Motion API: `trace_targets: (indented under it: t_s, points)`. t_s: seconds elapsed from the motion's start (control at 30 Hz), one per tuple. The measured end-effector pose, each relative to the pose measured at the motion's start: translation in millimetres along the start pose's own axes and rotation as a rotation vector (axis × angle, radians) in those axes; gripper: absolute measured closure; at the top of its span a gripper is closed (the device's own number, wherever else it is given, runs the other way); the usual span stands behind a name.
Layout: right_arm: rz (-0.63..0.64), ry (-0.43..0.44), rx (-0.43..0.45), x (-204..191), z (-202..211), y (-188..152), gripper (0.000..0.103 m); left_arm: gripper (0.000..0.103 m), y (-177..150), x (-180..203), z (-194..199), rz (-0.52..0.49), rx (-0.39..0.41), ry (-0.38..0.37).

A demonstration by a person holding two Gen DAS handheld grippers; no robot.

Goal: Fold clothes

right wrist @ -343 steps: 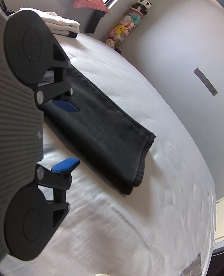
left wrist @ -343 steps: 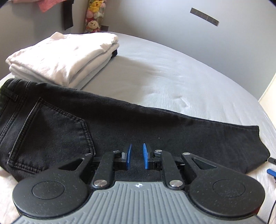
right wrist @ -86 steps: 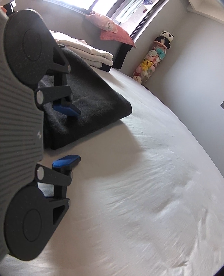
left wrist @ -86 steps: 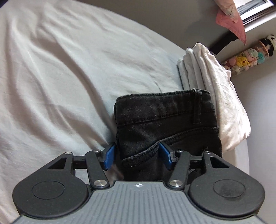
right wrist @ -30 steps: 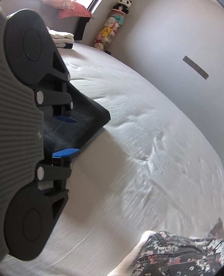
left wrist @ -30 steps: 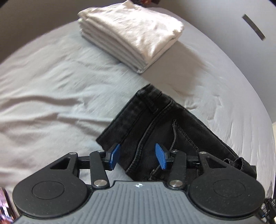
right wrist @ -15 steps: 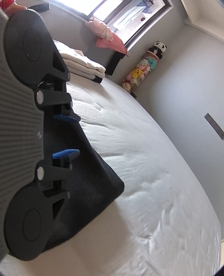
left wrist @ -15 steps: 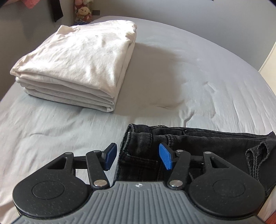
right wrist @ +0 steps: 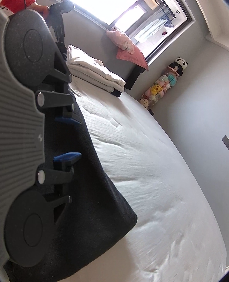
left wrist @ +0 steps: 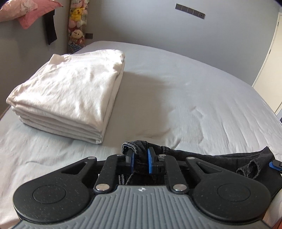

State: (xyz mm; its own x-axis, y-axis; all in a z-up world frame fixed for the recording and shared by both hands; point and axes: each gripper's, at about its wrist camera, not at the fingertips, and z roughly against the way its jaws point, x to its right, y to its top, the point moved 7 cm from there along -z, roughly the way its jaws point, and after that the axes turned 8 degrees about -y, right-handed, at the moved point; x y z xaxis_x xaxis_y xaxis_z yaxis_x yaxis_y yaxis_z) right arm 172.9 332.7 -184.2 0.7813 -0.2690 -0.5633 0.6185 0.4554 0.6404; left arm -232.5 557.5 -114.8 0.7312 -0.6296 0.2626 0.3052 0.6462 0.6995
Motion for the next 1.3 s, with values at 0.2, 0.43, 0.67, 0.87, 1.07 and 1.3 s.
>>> trace_targets:
  t_s: [0.2, 0.43, 0.67, 0.87, 1.07, 1.3]
  points:
    - [0.157, 0.028, -0.034, -35.6, -20.2, -6.4, 0.064, 0.086, 7.8, -6.1, -31.0, -0.007, -0.037, 0.079]
    - [0.287, -0.104, -0.087, -43.8, -69.0, -10.6, 0.065, 0.086, -15.0, -22.6, -65.6, -0.022, -0.123, 0.118]
    - [0.359, -0.165, -0.138, -45.7, -95.2, -16.8, 0.063, 0.084, -14.0, -23.0, -49.8, -0.025, -0.122, 0.13]
    - [0.424, -0.167, -0.123, -55.1, -92.4, -22.5, 0.064, 0.061, -11.5, -22.5, -32.5, -0.024, -0.117, 0.142]
    - [0.451, -0.156, -0.029, -69.8, -60.9, -20.2, 0.064, 0.043, -30.1, -33.7, -13.7, 0.085, -0.134, 0.113]
    - [0.475, -0.099, 0.009, -101.9, -30.8, -36.0, 0.064, 0.038, -72.5, -58.1, 10.5, 0.324, -0.175, 0.037]
